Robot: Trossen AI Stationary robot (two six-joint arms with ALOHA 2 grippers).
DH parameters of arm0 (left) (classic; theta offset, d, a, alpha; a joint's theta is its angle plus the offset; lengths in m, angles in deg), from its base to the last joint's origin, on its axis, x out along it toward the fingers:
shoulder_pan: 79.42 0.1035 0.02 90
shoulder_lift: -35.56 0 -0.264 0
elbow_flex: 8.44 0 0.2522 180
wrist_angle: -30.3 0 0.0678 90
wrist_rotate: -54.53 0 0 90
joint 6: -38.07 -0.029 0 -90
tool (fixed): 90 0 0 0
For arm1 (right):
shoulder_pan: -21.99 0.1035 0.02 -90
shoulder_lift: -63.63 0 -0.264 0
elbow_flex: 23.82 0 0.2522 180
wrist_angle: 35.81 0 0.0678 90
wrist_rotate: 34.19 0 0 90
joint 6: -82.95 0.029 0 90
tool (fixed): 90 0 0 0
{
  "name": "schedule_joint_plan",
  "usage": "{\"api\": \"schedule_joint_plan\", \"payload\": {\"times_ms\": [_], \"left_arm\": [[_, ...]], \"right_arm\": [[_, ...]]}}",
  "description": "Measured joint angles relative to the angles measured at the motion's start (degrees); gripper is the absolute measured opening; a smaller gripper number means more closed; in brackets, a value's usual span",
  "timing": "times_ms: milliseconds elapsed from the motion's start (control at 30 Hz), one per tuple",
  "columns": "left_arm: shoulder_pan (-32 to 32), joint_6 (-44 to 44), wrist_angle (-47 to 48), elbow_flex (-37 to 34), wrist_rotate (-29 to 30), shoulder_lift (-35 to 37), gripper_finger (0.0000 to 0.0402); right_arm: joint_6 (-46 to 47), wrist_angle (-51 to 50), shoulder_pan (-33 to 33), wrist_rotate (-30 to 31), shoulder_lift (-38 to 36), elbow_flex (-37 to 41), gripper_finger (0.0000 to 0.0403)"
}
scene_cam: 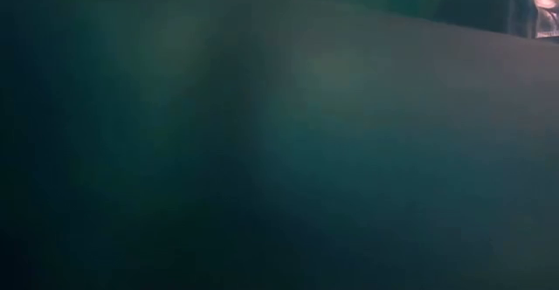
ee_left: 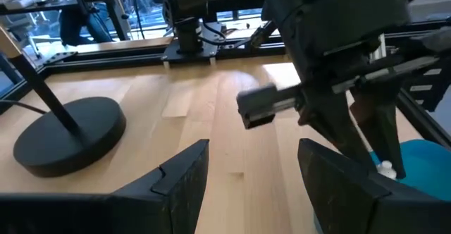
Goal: Pick & Place food coloring
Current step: Put the small green food coloring bottle into the blue bin
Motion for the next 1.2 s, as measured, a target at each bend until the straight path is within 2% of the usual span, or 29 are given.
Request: {"api": "schedule_joint_plan", "payload": {"times_ms": [333, 767, 933, 1200], "left_arm": [[-0.1, 1.3, 0.0, 0.0, -0.4, 0.0, 0.0215], [-0.1, 1.5, 0.0, 0.0, -0.4, 0.0, 0.0214], [-0.1, 2.1, 0.0, 0.0, -0.4, 0.0, 0.0214], [-0.1, 2.9, 0.0, 0.0, -0.4, 0.0, 0.0214]], "right_arm": [[1.8, -0.2, 0.0, 0.0, 1.4, -0.1, 0.0081], [0.3, -0.8, 0.0, -0.1, 1.4, -0.1, 0.0084], [0.1, -1.1, -0.1, -2.7, 1.3, -0.1, 0.0084], [-0.4, -1.3, 0.0, -3.0, 1.3, -0.2, 0.0085]]}}
